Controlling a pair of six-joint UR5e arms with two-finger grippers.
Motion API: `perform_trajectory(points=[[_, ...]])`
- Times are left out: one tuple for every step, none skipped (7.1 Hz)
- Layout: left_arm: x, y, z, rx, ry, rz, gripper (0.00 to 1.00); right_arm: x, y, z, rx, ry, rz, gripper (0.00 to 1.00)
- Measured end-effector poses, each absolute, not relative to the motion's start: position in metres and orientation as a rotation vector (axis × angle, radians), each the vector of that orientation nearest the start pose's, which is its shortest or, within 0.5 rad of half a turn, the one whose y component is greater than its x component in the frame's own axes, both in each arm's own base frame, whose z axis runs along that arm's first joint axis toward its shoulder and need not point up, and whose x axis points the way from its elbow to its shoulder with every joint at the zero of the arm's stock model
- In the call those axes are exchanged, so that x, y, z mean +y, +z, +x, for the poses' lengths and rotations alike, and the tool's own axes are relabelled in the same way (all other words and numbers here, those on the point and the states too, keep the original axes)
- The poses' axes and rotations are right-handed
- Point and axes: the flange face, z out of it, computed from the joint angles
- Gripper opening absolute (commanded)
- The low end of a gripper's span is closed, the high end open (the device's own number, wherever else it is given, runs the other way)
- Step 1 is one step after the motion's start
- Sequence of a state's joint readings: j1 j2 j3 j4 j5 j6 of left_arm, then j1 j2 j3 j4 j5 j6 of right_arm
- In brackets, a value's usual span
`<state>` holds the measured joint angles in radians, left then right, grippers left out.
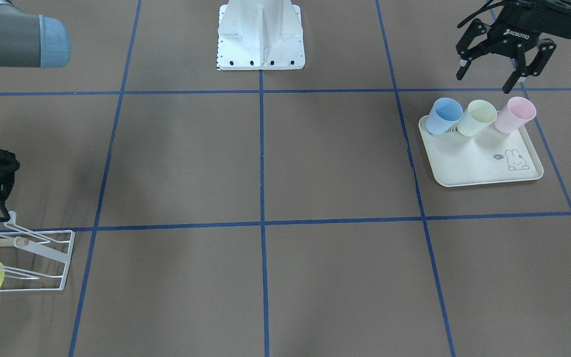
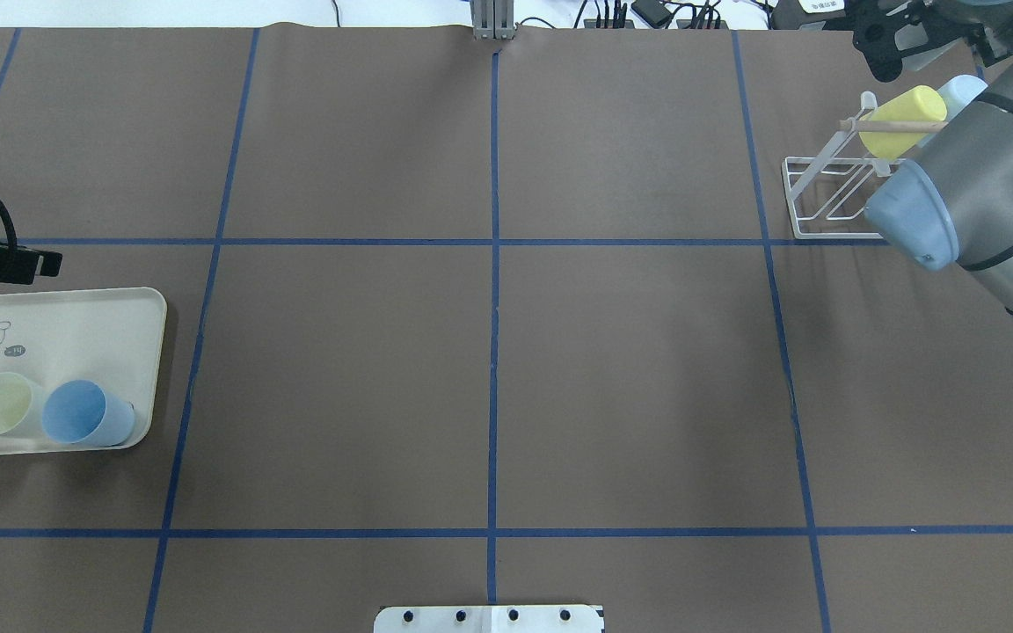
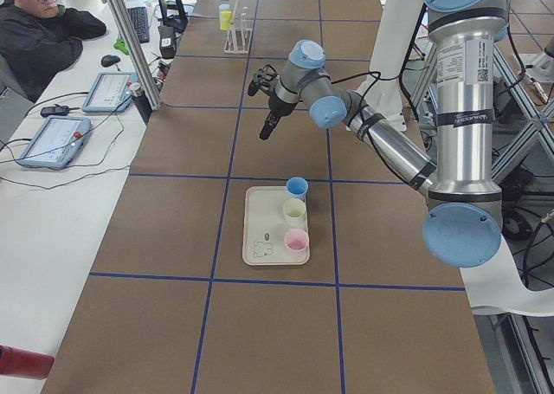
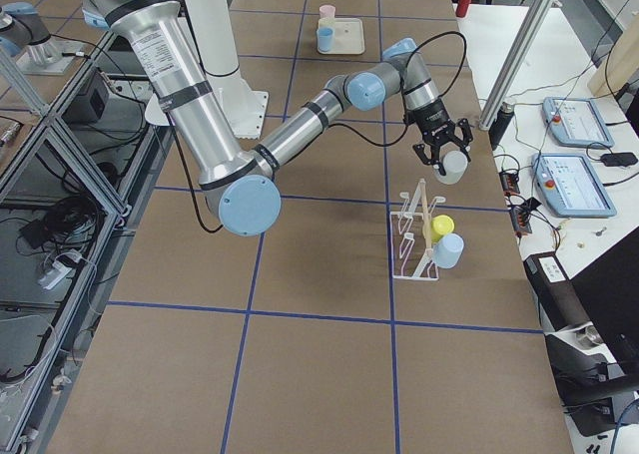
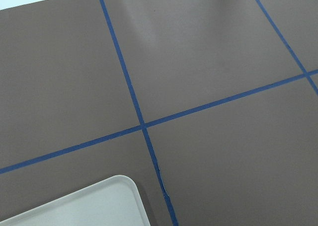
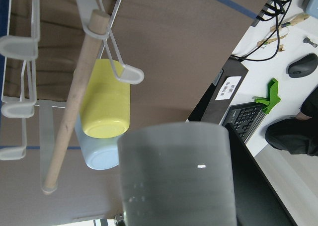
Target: Transfer IKEA cup to right arm and place on rack
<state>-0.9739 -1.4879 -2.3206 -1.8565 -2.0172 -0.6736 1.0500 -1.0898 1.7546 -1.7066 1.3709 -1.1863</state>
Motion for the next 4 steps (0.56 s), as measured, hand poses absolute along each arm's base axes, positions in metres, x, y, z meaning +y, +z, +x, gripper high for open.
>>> perform_trajectory(points=[[-0.385, 0.314, 0.153, 0.887, 0.143, 0.509, 1.00, -0.640, 0.350, -0.190, 0.401, -1.606, 0.476, 0.02], [-0.385, 0.314, 0.153, 0.888, 0.143, 0.509, 1.00, -0.646, 0.367, -0.196, 0.402, -1.605, 0.474, 0.03], [-0.385, 0.314, 0.153, 0.888, 0.143, 0.509, 1.00, -0.646, 0.379, -0.204, 0.405, -1.604, 0.474, 0.04], [-0.385, 0.315, 0.153, 0.888, 0.139, 0.507, 1.00, -0.645, 0.385, -0.215, 0.407, -1.601, 0.471, 0.05]])
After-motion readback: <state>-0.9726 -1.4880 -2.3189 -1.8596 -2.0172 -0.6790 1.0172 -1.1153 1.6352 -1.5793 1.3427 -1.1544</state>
